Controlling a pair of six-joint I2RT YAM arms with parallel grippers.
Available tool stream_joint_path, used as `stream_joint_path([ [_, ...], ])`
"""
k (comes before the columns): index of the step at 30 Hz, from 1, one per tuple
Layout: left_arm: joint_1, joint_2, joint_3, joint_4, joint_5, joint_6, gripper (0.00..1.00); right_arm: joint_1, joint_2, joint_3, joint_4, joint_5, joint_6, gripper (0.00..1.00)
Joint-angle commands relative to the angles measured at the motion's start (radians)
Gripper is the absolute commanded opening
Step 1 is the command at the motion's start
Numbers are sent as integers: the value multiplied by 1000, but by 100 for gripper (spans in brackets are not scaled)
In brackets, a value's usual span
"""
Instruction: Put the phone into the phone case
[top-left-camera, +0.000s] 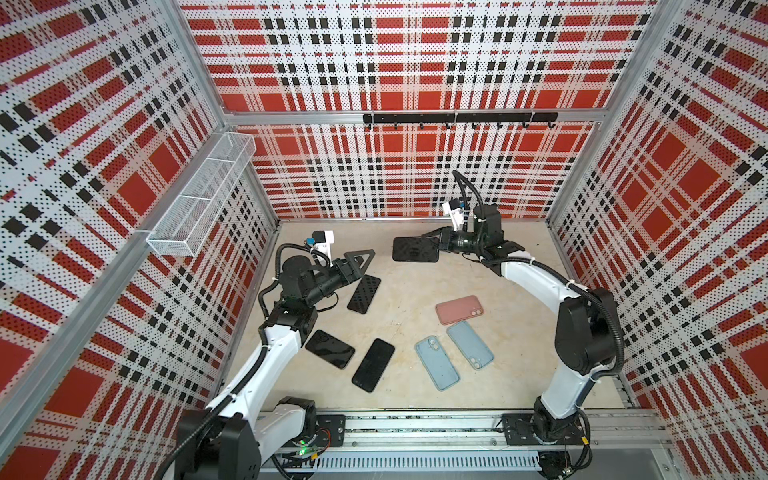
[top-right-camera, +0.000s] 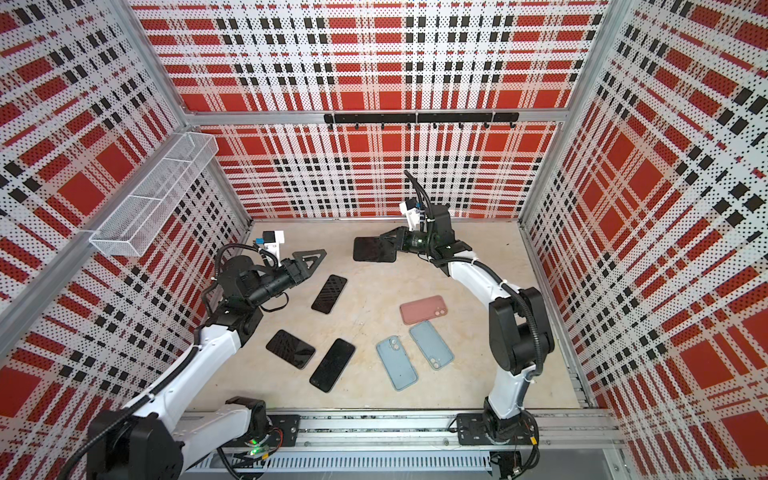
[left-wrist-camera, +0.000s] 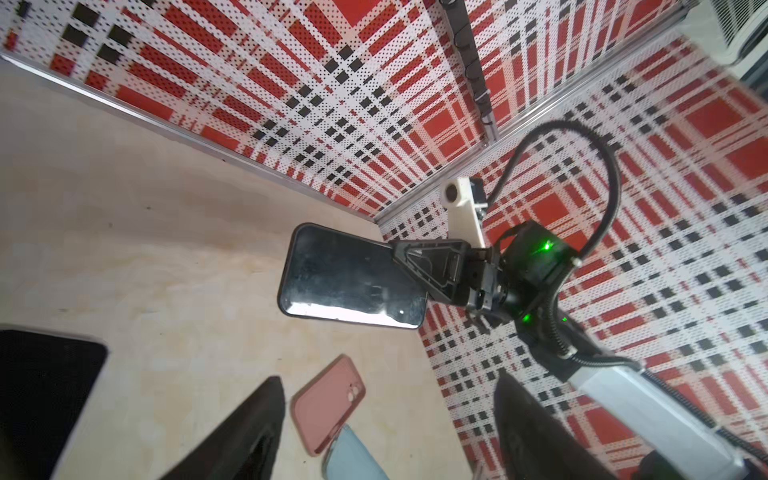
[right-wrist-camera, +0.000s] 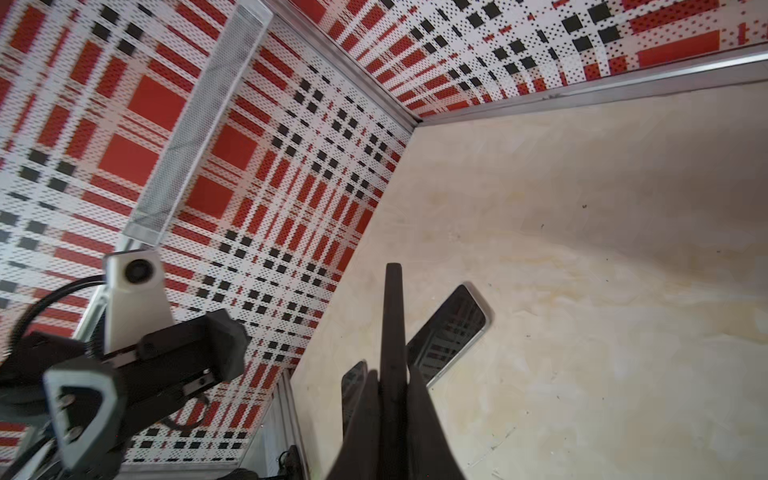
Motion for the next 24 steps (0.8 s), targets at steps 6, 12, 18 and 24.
stream_joint_path([
  [6, 17, -43, 6, -182, -47, 140, 82, 26, 261, 203, -157, 116, -113, 0],
  [12, 18, -40, -5, -177, -28, 136, 82, 25, 387, 331, -238, 71, -116, 0],
  [18, 18, -44, -6, -177, -18, 130, 82, 25, 481, 413, -292, 29, -110, 0],
  [24, 17, -62, -18, -177, -19, 120, 83, 18, 524, 442, -291, 45, -102, 7],
])
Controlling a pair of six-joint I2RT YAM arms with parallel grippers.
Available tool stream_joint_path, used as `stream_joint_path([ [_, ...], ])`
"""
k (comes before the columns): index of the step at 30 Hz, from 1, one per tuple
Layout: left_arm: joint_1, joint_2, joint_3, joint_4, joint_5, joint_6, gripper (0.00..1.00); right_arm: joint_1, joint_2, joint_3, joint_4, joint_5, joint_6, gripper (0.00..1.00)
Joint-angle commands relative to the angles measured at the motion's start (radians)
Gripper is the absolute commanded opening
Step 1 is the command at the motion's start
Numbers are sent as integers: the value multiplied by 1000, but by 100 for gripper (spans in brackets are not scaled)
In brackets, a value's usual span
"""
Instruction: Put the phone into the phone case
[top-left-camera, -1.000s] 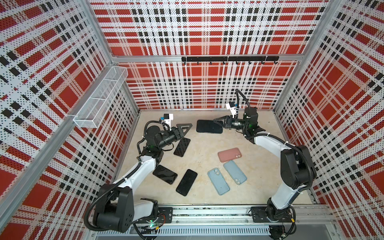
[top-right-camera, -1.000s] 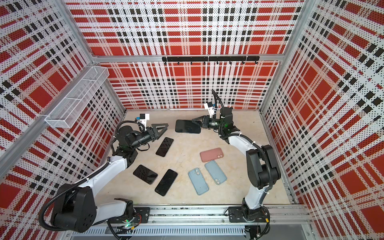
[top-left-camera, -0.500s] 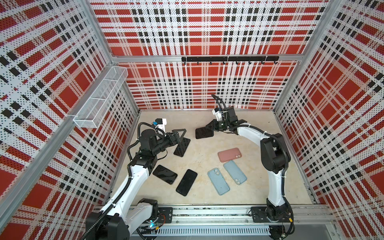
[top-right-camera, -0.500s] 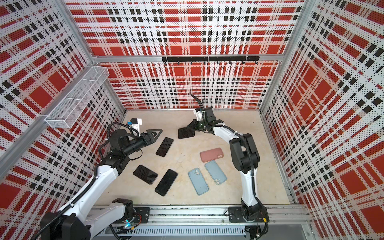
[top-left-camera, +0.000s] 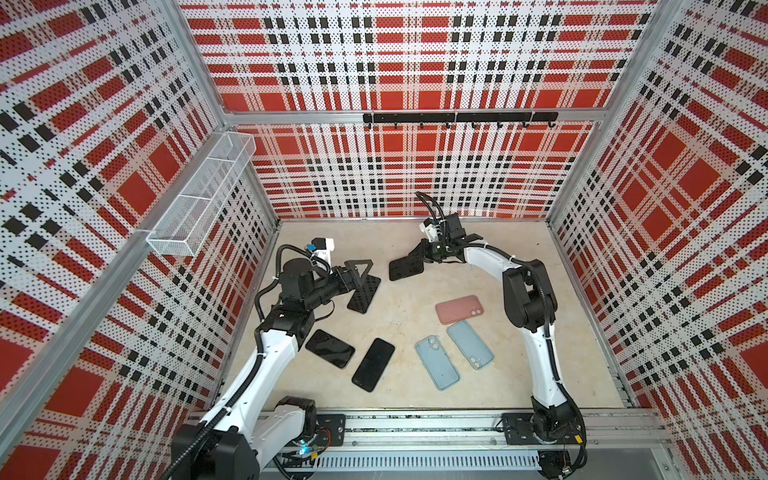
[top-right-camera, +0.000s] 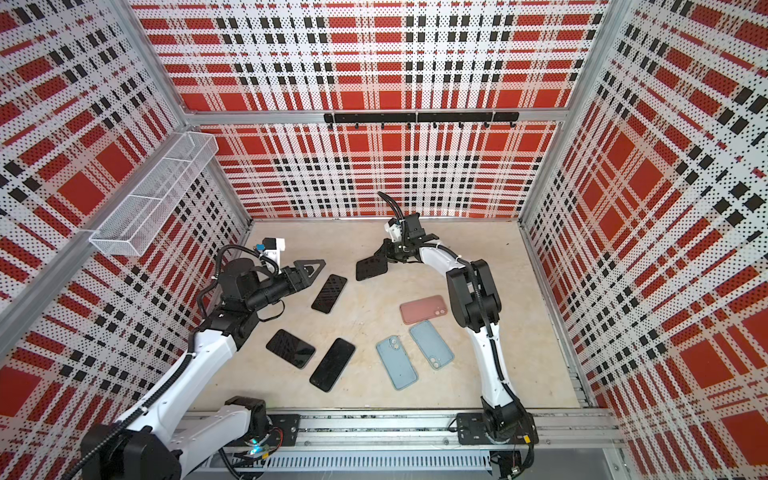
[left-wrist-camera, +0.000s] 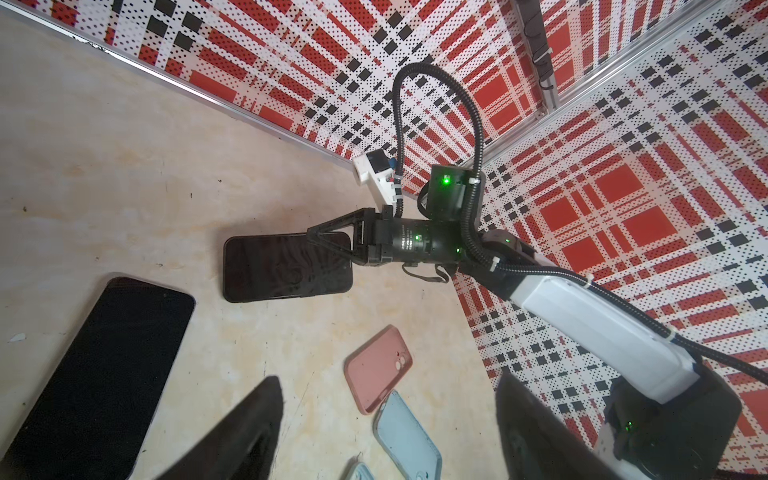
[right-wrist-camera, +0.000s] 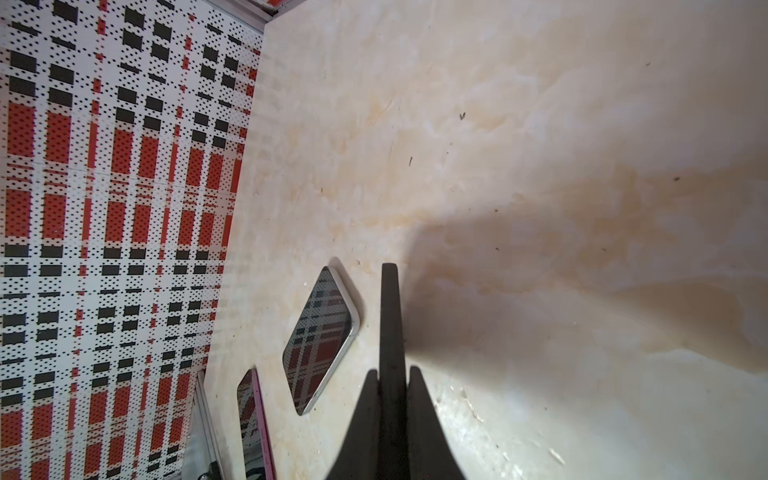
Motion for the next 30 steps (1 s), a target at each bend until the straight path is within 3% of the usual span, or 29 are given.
stream_joint_path([
  [1, 8, -31, -22, 0, 6, 6, 82, -3, 28, 31, 15, -8, -14, 10],
  [11, 8, -66, -34, -21, -7, 2, 89, -5, 50, 23, 22, 26, -11, 34],
  [17, 9, -118, -30, -80, -25, 19, 91, -5, 55, 13, 25, 49, 16, 36],
  [19, 10, -137, -29, -104, -38, 31, 92, -5, 52, 0, 30, 65, 25, 42],
  [22, 11, -155, -23, -140, -58, 49, 100, -5, 50, -7, 18, 103, 35, 47],
  [27, 9, -180, 13, -265, -152, 148, 99, -5, 30, -20, -15, 195, 29, 59],
  [30, 9, -194, 46, -364, -290, 175, 99, -5, 4, -41, -8, 249, 16, 64],
])
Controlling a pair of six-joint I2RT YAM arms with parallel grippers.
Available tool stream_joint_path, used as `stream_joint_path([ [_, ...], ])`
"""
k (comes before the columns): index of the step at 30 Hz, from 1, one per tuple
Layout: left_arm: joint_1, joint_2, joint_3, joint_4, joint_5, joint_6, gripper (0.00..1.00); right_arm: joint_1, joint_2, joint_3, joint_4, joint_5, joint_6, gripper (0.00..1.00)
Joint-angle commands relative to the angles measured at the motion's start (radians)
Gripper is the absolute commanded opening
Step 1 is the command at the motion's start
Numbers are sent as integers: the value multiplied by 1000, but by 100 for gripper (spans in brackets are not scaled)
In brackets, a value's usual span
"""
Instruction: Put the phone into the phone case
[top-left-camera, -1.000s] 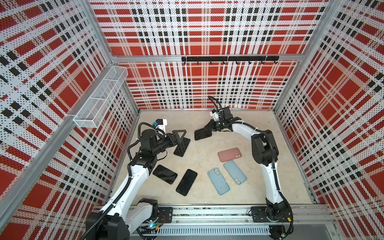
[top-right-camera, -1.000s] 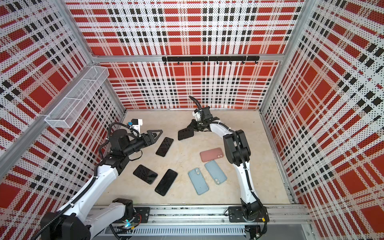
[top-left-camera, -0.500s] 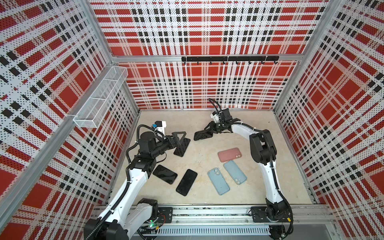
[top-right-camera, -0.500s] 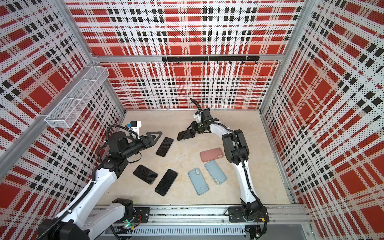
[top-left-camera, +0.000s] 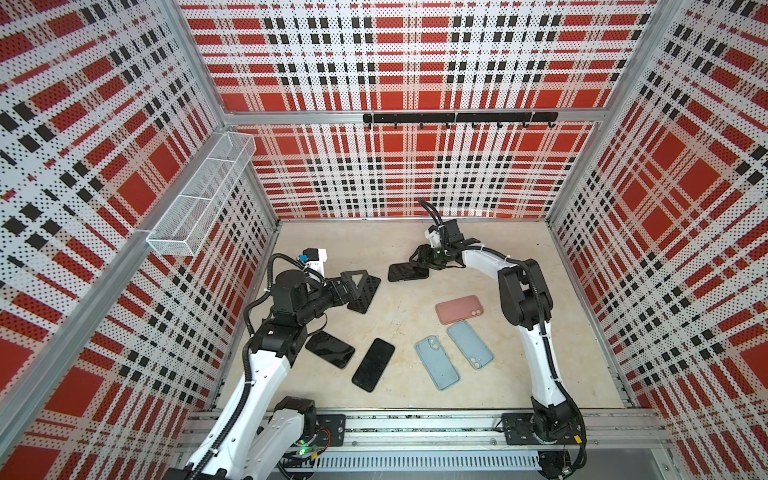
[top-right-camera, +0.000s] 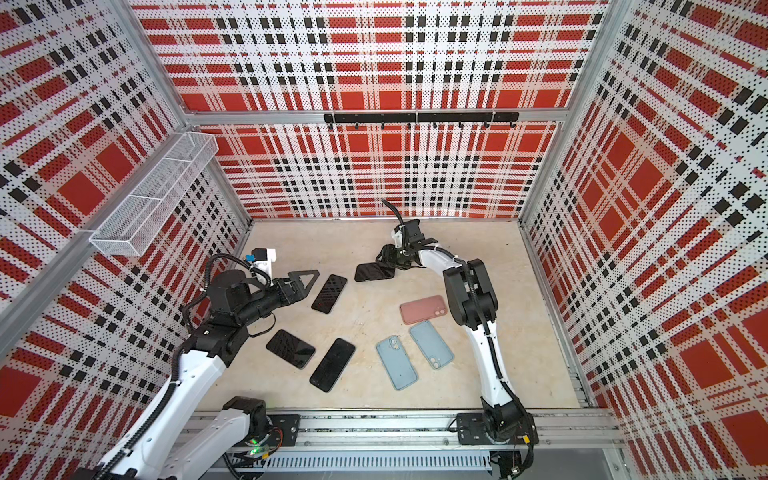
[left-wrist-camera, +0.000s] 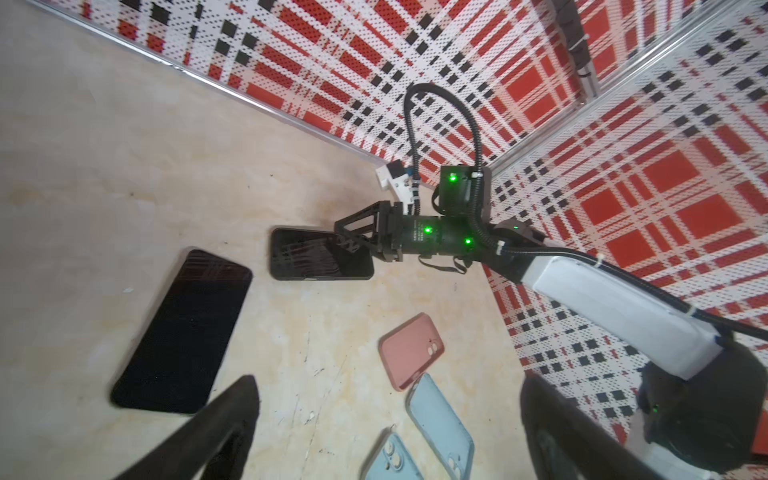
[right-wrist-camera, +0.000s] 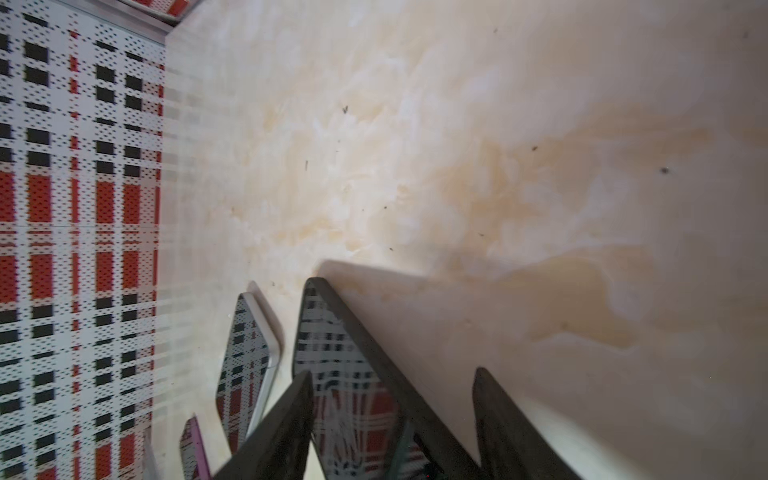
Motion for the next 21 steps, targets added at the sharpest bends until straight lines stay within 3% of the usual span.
stream_joint_path([
  [1, 8, -28, 71, -158, -218, 61, 99, 0, -52, -25, 16, 93, -22, 65],
  [7, 14, -53, 126, -234, -354, 74, 99, 7, -147, -63, 19, 165, -35, 71],
  [11, 16, -81, 123, -309, -513, 14, 100, 31, -284, -147, 7, 253, -66, 73],
  [13, 22, -104, 98, -270, -414, 86, 99, 44, -355, -178, -34, 288, -97, 73],
  [17, 13, -109, 76, -254, -266, 79, 99, 79, -530, -316, -112, 371, -138, 73],
  [21, -75, -81, 83, -314, -252, 84, 100, 84, -720, -519, -124, 406, -138, 73],
])
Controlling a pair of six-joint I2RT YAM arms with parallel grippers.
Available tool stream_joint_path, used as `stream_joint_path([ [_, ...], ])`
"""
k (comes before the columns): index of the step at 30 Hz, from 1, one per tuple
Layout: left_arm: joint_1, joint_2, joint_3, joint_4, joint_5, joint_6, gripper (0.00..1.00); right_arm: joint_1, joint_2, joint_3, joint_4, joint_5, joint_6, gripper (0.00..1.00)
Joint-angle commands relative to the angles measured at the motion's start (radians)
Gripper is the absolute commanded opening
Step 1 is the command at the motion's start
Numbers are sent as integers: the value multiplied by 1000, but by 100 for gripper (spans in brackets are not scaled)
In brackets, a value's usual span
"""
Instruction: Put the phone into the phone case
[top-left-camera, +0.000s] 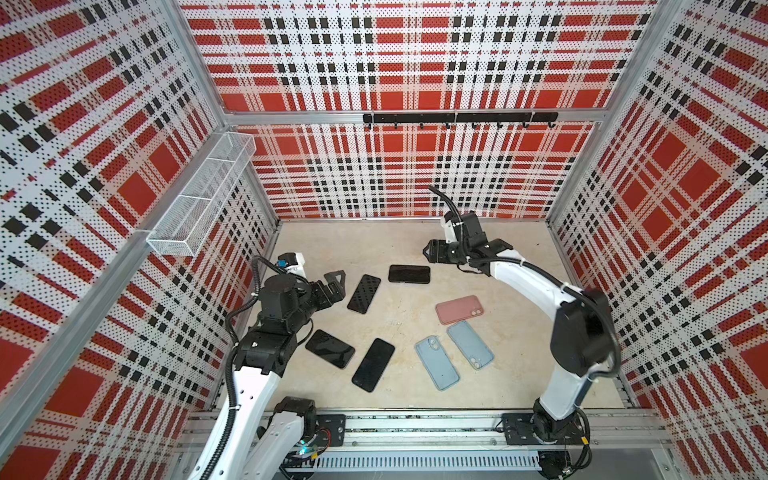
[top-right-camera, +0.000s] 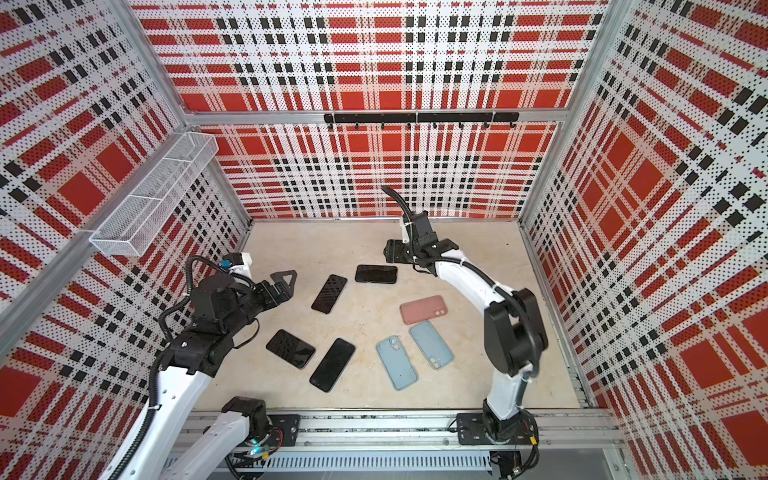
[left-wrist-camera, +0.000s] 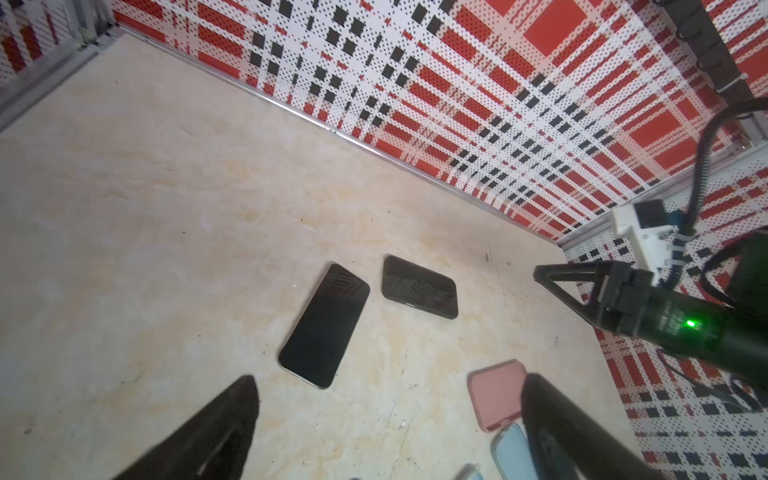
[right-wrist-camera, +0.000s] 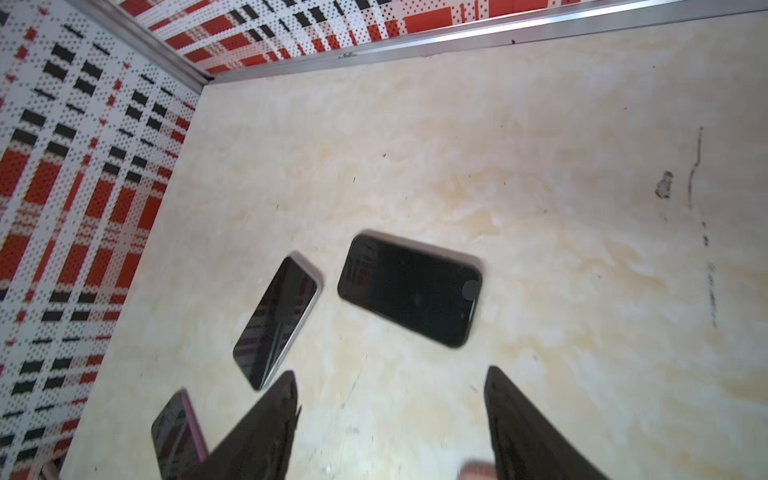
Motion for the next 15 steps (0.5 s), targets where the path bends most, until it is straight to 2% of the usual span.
stream_joint_path([
  [1, -88, 24, -1, -81, 6, 28, 100, -3, -125, -156, -56, 85, -33, 73],
  [3, -116, 51, 13, -136, -58, 30, 100, -2, -197, -234, -72, 98, -37, 73],
  [4, -190, 68, 19, -152, -79, 25, 99, -3, -228, -264, -81, 100, -41, 73],
  [6, -250, 111, 23, -169, -100, 14, 99, -2, -283, -323, -96, 116, -50, 74],
  [8, -301, 158, 33, -198, -170, -21, 98, -3, -324, -376, -99, 127, -53, 76],
  [12, -330, 238, 36, -238, -212, -115, 95, -8, -366, -443, -109, 147, -37, 79],
  [15, -346, 272, 21, -246, -229, -159, 94, -12, -378, -462, -106, 116, -32, 80],
])
